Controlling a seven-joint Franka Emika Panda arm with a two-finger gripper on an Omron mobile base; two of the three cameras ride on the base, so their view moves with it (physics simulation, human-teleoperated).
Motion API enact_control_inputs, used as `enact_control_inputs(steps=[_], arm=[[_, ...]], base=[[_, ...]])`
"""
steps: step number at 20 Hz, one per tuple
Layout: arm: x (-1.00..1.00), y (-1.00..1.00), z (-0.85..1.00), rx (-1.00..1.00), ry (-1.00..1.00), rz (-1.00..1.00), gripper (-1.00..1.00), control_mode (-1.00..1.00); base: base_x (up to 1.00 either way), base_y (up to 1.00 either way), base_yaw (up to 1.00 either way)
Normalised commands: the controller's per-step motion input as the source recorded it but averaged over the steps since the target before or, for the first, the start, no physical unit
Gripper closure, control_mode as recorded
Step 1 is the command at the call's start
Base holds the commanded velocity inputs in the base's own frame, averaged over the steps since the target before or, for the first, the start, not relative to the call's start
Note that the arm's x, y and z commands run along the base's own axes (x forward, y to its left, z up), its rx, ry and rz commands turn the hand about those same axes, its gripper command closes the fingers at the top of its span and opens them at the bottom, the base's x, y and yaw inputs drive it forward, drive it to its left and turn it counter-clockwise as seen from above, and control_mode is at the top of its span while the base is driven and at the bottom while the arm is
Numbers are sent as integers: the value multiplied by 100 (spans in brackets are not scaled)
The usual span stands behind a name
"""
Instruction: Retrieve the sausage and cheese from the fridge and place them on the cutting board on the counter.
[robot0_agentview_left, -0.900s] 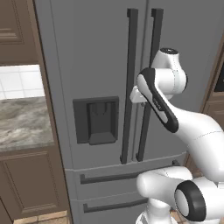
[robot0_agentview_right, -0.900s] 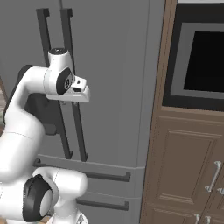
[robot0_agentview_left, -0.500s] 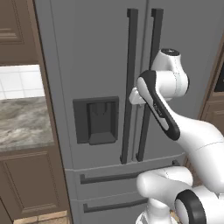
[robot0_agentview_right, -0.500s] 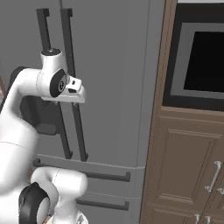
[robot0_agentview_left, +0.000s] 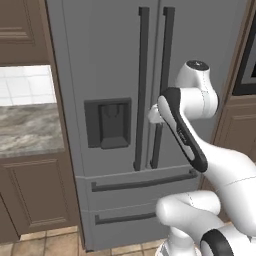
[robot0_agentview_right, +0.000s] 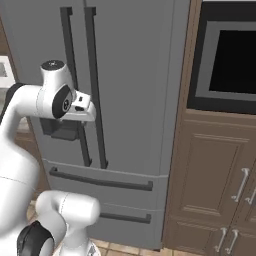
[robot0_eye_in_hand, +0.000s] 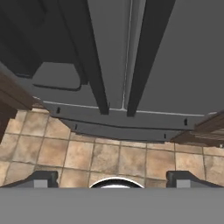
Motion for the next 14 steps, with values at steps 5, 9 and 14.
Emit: enact_control_inputs(steps=[5,9,14], arm=[[0,0,0,0,0,0,-100,100],[0,0,0,0,0,0,-100,100],[0,0,0,0,0,0,-100,100]], base=[[-52,3,3],[-52,0,1],[-34,2,0]])
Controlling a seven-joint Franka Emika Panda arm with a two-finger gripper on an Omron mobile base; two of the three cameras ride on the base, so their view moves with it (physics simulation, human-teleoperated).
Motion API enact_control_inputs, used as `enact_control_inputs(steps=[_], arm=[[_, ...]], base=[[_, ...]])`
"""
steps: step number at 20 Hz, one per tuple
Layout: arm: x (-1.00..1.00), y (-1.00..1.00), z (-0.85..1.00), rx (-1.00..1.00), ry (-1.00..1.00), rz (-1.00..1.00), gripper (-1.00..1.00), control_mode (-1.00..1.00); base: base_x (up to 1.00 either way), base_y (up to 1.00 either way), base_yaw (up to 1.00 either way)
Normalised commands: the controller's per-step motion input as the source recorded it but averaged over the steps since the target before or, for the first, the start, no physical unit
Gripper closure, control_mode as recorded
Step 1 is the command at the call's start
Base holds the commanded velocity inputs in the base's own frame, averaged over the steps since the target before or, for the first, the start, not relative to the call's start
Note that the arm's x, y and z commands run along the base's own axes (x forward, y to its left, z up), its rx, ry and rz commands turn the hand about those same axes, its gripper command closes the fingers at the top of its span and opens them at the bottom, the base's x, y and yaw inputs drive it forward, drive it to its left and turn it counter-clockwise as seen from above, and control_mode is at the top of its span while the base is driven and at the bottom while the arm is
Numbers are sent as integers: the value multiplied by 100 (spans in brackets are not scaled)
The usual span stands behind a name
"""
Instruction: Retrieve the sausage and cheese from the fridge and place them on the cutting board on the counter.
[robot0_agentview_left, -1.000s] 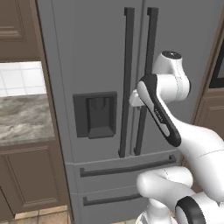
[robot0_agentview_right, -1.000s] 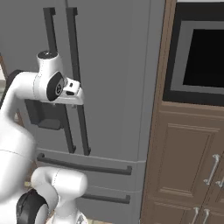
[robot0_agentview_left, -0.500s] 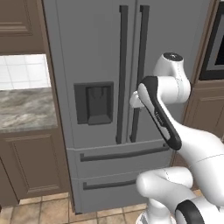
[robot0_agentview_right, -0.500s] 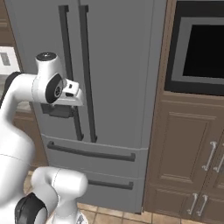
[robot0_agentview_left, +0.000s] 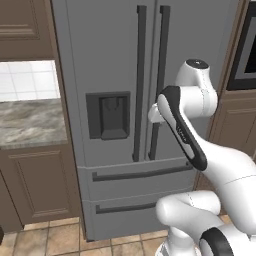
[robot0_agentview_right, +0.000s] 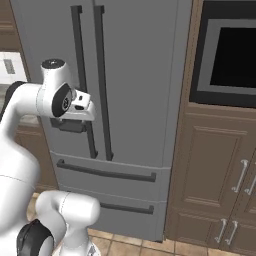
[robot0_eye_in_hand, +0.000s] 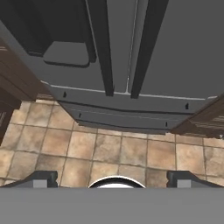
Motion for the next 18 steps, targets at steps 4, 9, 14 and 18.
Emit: enact_control_inputs(steps=[4,9,14,18], arm=[[-15,0,0,-1,-16,0,-100,-100],[-16,0,0,-3,-51,0,-100,-100],[-17,-3,7,0,-43,0,-100,-100],[-16,-33,36,0,-19,0,-100,-100]], base=[[-3,1,0],[0,0,0],[0,0,0],[0,0,0]])
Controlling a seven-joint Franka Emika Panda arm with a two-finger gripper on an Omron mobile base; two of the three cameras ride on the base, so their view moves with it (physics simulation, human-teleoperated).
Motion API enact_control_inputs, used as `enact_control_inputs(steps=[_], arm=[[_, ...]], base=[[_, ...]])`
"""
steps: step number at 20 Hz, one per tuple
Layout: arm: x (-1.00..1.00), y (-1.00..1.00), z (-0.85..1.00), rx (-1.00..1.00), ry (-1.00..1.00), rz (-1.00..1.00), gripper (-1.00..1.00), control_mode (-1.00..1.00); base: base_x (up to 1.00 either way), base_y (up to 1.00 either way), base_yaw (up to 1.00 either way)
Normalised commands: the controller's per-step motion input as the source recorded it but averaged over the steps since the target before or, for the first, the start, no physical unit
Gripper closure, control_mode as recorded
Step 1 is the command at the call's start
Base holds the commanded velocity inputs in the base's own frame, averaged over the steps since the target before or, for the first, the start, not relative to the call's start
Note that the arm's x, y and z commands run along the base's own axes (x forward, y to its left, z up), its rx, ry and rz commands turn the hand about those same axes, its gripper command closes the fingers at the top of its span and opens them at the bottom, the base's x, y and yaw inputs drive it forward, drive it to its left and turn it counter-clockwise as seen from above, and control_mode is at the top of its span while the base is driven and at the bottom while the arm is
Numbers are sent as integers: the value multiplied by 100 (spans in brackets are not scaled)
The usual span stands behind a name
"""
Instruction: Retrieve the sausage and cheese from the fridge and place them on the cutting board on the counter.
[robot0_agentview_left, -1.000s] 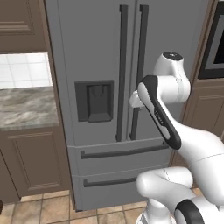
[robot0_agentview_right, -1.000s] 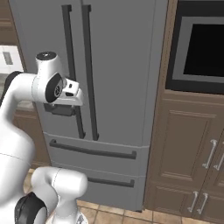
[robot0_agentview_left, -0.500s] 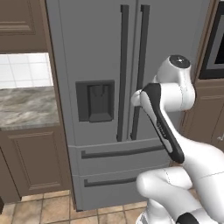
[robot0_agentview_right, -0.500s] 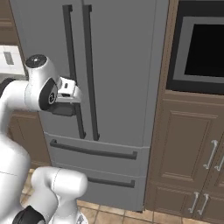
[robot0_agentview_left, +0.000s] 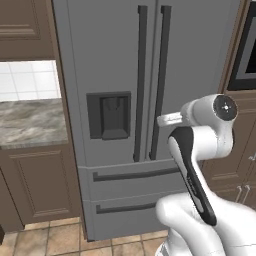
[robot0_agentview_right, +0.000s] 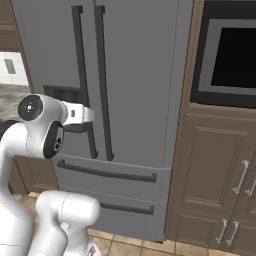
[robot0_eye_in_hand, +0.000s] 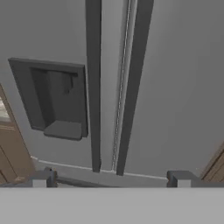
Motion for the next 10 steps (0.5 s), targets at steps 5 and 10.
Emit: enact_control_inputs(steps=[5,10], arm=[[-3,-27,52,0,-11,0,-100,-100],[5,-1,62,0,0,0,-100,-100]], base=[[0,0,0],[0,0,0]])
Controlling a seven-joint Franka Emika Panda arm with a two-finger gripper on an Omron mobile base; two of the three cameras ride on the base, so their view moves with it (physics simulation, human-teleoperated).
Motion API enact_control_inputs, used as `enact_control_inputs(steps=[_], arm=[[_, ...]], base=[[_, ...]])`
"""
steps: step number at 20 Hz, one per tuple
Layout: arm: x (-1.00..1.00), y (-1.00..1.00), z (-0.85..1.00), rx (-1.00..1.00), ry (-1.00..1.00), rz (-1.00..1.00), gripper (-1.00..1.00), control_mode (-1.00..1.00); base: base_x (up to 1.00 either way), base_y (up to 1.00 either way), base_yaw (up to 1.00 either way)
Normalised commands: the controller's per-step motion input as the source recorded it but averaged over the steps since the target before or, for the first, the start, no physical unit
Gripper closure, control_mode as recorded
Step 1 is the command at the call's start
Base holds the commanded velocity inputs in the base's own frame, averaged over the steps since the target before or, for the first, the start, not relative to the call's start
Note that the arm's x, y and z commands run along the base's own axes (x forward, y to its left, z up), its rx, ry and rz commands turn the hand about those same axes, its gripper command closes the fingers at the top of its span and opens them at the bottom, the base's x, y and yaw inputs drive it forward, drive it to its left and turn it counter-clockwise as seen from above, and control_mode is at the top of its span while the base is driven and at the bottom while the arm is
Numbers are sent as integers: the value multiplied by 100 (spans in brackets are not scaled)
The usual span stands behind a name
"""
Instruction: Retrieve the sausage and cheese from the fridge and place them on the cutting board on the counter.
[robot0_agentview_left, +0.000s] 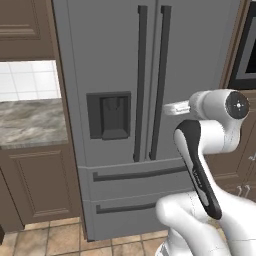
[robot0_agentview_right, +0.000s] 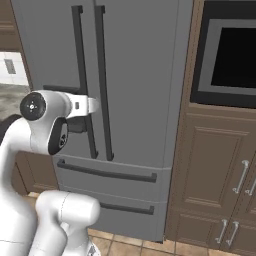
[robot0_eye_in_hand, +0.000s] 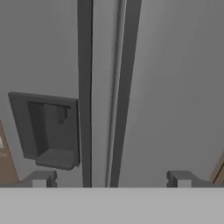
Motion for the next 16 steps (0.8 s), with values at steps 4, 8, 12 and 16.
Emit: enact_control_inputs(steps=[4,8,12,16], arm=[[28,0,37,0,0,-1,-100,-100],[51,-10,22,0,0,0,-100,-100],[68,0,0,0,0,-1,-100,-100],[71,0,-4,0,0,-1,-100,-100]], base=[[0,0,0],[0,0,0],[0,0,0],[0,0,0]])
